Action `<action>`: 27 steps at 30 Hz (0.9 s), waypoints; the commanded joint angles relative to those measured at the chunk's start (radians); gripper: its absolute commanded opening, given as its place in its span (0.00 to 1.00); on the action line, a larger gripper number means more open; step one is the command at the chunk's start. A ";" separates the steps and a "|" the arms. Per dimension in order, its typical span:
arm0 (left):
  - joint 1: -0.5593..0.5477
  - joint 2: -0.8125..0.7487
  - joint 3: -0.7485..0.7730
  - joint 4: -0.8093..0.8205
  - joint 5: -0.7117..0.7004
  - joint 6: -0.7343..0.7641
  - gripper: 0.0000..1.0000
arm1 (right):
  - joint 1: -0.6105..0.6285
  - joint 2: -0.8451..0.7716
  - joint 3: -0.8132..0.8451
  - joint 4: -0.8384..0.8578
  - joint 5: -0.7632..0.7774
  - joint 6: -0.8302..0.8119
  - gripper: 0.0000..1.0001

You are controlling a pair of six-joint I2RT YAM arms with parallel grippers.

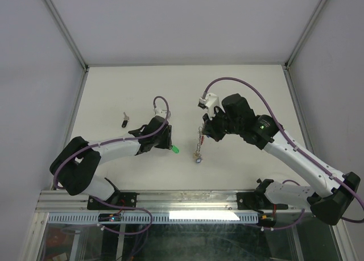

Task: Put the keys on the keyring
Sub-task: Pick up the key from the center of the board.

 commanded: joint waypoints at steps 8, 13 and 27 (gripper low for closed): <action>-0.023 -0.010 0.022 0.034 -0.015 -0.115 0.27 | 0.004 -0.007 0.010 0.071 -0.023 0.016 0.00; -0.028 0.002 0.018 0.038 -0.013 -0.118 0.24 | 0.005 -0.010 0.007 0.070 -0.024 0.019 0.00; -0.030 0.024 0.006 0.041 -0.010 -0.118 0.18 | 0.004 -0.009 0.005 0.071 -0.031 0.021 0.00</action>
